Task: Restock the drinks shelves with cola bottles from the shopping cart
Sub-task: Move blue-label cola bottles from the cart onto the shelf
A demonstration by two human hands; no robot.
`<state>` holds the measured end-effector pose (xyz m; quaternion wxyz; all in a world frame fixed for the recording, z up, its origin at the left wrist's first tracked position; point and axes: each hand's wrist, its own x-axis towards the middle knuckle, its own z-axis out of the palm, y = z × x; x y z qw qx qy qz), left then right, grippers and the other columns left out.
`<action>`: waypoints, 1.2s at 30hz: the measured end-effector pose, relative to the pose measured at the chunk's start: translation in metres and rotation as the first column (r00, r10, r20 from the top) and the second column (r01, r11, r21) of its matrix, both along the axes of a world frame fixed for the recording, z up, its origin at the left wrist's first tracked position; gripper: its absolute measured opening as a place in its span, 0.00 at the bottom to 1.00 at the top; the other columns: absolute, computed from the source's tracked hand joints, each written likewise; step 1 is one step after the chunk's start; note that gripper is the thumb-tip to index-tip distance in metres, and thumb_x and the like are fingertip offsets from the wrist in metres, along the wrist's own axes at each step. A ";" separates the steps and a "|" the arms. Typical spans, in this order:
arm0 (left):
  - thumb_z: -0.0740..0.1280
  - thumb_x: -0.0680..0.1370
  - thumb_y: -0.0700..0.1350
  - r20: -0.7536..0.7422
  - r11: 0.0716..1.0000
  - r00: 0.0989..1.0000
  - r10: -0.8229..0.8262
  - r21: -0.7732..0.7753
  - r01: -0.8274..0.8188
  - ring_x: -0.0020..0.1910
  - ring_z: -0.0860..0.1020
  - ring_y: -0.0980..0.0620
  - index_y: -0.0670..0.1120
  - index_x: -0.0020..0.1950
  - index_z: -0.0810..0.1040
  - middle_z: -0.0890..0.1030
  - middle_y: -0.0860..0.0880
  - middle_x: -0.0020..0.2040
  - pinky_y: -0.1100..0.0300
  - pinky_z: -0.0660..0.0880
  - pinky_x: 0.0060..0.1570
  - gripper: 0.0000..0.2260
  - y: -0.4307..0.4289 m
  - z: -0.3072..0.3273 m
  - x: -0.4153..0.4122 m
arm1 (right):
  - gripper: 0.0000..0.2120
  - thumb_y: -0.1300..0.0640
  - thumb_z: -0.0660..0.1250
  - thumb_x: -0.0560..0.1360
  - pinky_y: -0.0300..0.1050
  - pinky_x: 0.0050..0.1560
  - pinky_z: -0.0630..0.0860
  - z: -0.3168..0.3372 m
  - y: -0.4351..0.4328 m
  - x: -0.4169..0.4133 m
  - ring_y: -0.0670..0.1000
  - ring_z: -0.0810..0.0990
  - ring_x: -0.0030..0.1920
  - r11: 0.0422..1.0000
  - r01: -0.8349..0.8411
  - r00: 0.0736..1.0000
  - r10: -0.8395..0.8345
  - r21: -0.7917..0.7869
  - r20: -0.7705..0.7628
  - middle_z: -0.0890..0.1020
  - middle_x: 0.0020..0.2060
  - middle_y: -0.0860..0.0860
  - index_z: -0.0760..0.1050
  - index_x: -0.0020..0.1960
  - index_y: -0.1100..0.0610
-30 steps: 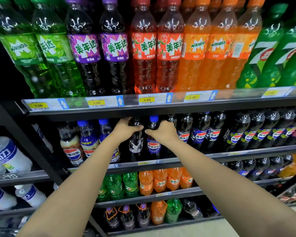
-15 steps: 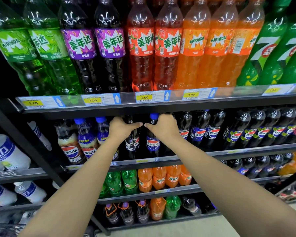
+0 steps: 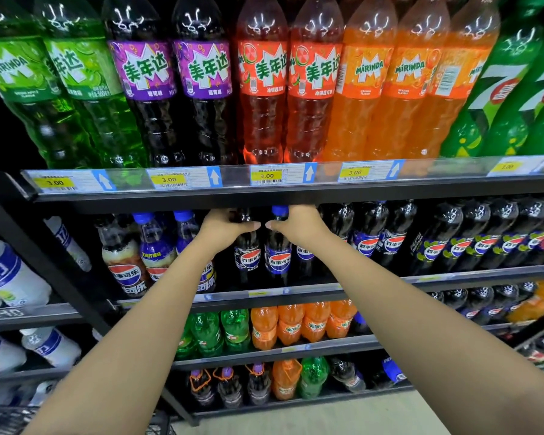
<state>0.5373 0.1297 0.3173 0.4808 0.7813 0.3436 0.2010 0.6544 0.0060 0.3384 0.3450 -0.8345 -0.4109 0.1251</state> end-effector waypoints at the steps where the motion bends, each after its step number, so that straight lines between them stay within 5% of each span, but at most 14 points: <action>1: 0.76 0.70 0.51 0.009 1.000 1.000 0.000 -0.004 0.000 0.55 0.76 0.51 0.53 0.55 0.74 0.78 0.54 0.53 0.52 0.76 0.57 0.17 0.001 -0.002 -0.001 | 0.18 0.54 0.72 0.73 0.40 0.36 0.69 -0.001 0.000 0.001 0.51 0.73 0.37 0.999 0.000 1.000 0.000 0.035 -0.022 0.75 0.40 0.54 0.73 0.56 0.63; 6: 0.75 0.70 0.55 0.046 1.000 0.999 -0.005 -0.020 0.006 0.62 0.75 0.48 0.47 0.65 0.74 0.77 0.49 0.63 0.47 0.74 0.62 0.27 -0.001 -0.011 -0.005 | 0.21 0.53 0.75 0.71 0.42 0.46 0.74 -0.006 -0.001 0.000 0.52 0.77 0.44 0.994 0.007 1.000 -0.009 0.105 0.020 0.79 0.46 0.53 0.74 0.58 0.62; 10: 0.73 0.72 0.54 0.092 0.996 0.992 0.086 0.000 -0.087 0.67 0.72 0.46 0.44 0.71 0.69 0.74 0.46 0.68 0.57 0.69 0.61 0.31 -0.010 -0.020 -0.003 | 0.17 0.50 0.75 0.70 0.38 0.42 0.67 -0.014 -0.009 -0.002 0.46 0.74 0.38 0.992 0.026 0.997 -0.035 0.121 0.074 0.77 0.37 0.47 0.75 0.50 0.60; 14: 0.71 0.75 0.52 0.127 0.992 0.984 0.122 0.015 -0.125 0.68 0.70 0.47 0.44 0.72 0.67 0.72 0.47 0.69 0.60 0.68 0.59 0.29 -0.016 -0.025 -0.001 | 0.25 0.53 0.76 0.69 0.37 0.48 0.68 -0.018 -0.013 -0.007 0.52 0.78 0.54 0.992 0.014 0.997 -0.024 0.127 0.078 0.80 0.54 0.55 0.73 0.61 0.62; 19: 0.71 0.74 0.55 0.131 0.995 0.986 0.100 -0.014 -0.099 0.62 0.75 0.45 0.45 0.69 0.70 0.75 0.47 0.65 0.42 0.75 0.58 0.28 -0.008 -0.024 -0.002 | 0.23 0.54 0.75 0.70 0.37 0.50 0.68 -0.017 -0.008 -0.003 0.52 0.77 0.56 0.990 -0.009 0.999 0.002 0.139 0.053 0.80 0.55 0.55 0.74 0.61 0.61; 28: 0.71 0.75 0.51 0.204 0.996 0.975 0.090 -0.020 -0.088 0.56 0.79 0.50 0.44 0.60 0.77 0.81 0.48 0.55 0.53 0.75 0.58 0.17 -0.004 -0.029 0.002 | 0.20 0.53 0.75 0.70 0.36 0.50 0.69 -0.025 0.010 0.004 0.54 0.79 0.53 0.991 0.038 0.996 -0.048 0.126 0.076 0.82 0.51 0.55 0.78 0.58 0.61; 36: 0.70 0.76 0.51 0.199 0.998 0.978 0.063 -0.037 -0.056 0.53 0.79 0.50 0.50 0.53 0.77 0.81 0.54 0.49 0.50 0.77 0.55 0.09 0.000 -0.026 0.004 | 0.19 0.53 0.74 0.70 0.45 0.53 0.76 -0.029 0.017 0.003 0.56 0.81 0.51 0.989 0.051 0.990 -0.069 0.135 0.126 0.83 0.48 0.57 0.78 0.55 0.63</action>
